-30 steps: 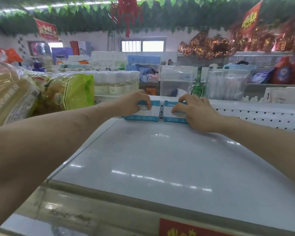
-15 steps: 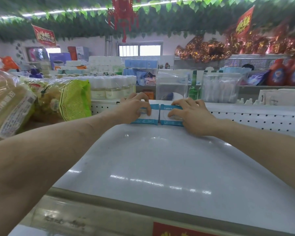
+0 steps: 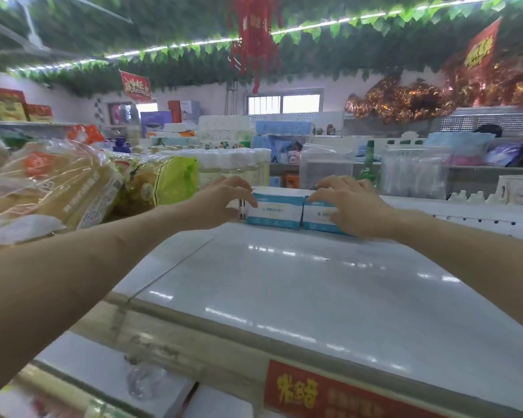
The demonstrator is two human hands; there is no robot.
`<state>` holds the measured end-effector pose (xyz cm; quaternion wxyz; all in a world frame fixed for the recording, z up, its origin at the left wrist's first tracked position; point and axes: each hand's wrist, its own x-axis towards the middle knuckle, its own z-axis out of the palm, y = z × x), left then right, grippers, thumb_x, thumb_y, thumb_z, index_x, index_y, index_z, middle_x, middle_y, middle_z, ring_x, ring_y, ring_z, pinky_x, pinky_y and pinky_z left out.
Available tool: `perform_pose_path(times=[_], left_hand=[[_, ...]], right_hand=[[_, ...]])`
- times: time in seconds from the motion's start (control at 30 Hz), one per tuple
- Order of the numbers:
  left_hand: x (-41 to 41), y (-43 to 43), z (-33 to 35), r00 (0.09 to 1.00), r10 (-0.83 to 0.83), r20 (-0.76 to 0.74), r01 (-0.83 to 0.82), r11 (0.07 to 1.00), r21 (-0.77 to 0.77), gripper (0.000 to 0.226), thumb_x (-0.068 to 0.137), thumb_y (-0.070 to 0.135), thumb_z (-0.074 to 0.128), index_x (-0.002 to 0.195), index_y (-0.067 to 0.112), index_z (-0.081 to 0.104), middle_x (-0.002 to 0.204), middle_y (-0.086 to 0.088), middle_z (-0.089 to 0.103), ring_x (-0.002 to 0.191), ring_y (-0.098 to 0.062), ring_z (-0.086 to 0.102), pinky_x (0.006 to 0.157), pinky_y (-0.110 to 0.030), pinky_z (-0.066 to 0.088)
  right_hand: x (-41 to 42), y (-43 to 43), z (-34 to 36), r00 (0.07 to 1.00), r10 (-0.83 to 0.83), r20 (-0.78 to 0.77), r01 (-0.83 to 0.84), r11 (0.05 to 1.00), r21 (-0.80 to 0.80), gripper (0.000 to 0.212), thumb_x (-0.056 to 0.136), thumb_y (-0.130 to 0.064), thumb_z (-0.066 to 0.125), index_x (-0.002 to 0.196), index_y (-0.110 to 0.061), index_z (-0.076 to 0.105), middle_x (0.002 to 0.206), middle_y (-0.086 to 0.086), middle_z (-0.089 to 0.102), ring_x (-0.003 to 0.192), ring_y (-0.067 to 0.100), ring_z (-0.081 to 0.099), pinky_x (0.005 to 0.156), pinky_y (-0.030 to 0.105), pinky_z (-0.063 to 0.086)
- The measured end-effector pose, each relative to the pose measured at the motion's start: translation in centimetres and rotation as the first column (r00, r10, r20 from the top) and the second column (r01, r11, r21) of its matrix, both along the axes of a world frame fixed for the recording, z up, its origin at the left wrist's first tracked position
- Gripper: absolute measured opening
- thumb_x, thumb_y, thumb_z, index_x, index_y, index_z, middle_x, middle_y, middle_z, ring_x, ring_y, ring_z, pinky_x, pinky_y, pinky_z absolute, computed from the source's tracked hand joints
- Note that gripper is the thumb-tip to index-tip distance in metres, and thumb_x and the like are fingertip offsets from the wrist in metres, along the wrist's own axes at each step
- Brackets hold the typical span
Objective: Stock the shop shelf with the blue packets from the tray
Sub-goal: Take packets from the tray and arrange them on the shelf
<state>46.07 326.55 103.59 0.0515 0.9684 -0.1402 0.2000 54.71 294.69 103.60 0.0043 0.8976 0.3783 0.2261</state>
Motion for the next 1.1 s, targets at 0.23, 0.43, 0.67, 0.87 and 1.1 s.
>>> perform_pose_path(times=[0.23, 0.43, 0.67, 0.87, 1.1], left_hand=[[-16.2, 4.3, 1.9, 0.986, 0.164, -0.02, -0.164, 0.986, -0.041, 0.038, 0.092, 0.016, 0.064, 0.129, 0.028, 0.066, 0.129, 0.0, 0.057, 0.12, -0.019, 0.056, 0.103, -0.045, 0.047], [-35.6, 7.7, 2.6, 0.886, 0.463, -0.009, -0.462, 0.883, -0.085, 0.038, 0.105, 0.035, 0.056, 0.142, 0.03, 0.056, 0.132, 0.007, 0.06, 0.112, -0.005, 0.059, 0.094, -0.031, 0.052], [-61.9, 7.8, -5.1, 0.668, 0.743, -0.041, -0.731, 0.645, -0.221, 0.041, 0.106, 0.034, 0.054, 0.146, 0.037, 0.049, 0.126, 0.019, 0.059, 0.106, 0.004, 0.058, 0.09, -0.022, 0.05], [-84.4, 1.1, -18.4, 0.361, 0.916, -0.173, -0.91, 0.306, -0.281, 0.044, 0.102, 0.028, 0.06, 0.145, 0.031, 0.051, 0.123, 0.012, 0.064, 0.102, 0.007, 0.055, 0.089, -0.008, 0.041], [-100.0, -11.1, -32.8, 0.17, 0.862, -0.478, -0.963, 0.044, -0.265, 0.059, 0.101, 0.032, 0.059, 0.156, 0.027, 0.036, 0.137, 0.008, 0.053, 0.121, -0.006, 0.05, 0.109, -0.032, 0.039]], right_hand=[[-6.7, 8.8, 2.5, 0.952, 0.304, -0.021, -0.3, 0.948, 0.105, 0.049, 0.094, -0.019, 0.061, 0.137, -0.04, 0.054, 0.151, -0.002, 0.049, 0.137, 0.027, 0.043, 0.112, 0.06, 0.035], [-18.9, 19.5, 3.9, 0.687, 0.727, -0.002, -0.711, 0.673, 0.203, 0.033, 0.101, -0.031, 0.053, 0.134, -0.031, 0.06, 0.114, -0.008, 0.065, 0.103, 0.016, 0.059, 0.093, 0.043, 0.048], [-41.6, 28.2, -1.7, 0.181, 0.983, -0.031, -0.978, 0.183, 0.101, 0.039, 0.101, -0.048, 0.055, 0.135, -0.03, 0.061, 0.107, -0.013, 0.068, 0.097, 0.009, 0.06, 0.087, 0.034, 0.046], [-60.0, 30.2, -15.8, -0.116, 0.961, -0.253, -0.99, -0.09, 0.111, 0.04, 0.104, -0.052, 0.047, 0.14, -0.037, 0.052, 0.11, -0.019, 0.058, 0.102, 0.003, 0.053, 0.091, 0.038, 0.046], [-75.4, 27.0, -33.2, -0.227, 0.739, -0.635, -0.973, -0.141, 0.183, 0.038, 0.098, -0.057, 0.047, 0.13, -0.039, 0.058, 0.12, -0.023, 0.051, 0.112, 0.0, 0.054, 0.099, 0.035, 0.049]])
